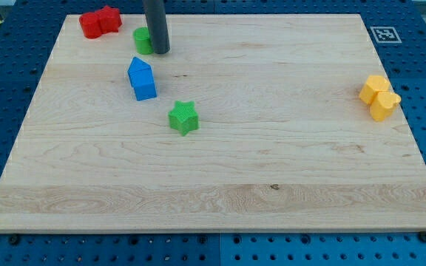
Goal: Push the green circle slightly to the bottom right of the red star
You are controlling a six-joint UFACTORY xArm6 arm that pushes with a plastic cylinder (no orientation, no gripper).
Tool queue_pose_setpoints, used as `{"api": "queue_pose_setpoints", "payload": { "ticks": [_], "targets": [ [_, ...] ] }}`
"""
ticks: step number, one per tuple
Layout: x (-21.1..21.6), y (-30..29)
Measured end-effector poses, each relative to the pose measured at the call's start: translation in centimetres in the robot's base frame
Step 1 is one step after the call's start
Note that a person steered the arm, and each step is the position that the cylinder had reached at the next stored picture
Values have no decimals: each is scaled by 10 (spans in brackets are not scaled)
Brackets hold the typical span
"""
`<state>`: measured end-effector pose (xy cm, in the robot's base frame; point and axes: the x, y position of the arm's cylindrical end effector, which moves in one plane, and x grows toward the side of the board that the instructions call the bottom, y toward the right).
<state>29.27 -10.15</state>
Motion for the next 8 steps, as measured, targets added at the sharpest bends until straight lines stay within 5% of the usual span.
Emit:
{"api": "queue_pose_setpoints", "payload": {
  "ticks": [3,8],
  "targets": [
    [0,-31],
    [-25,2]
  ]
}}
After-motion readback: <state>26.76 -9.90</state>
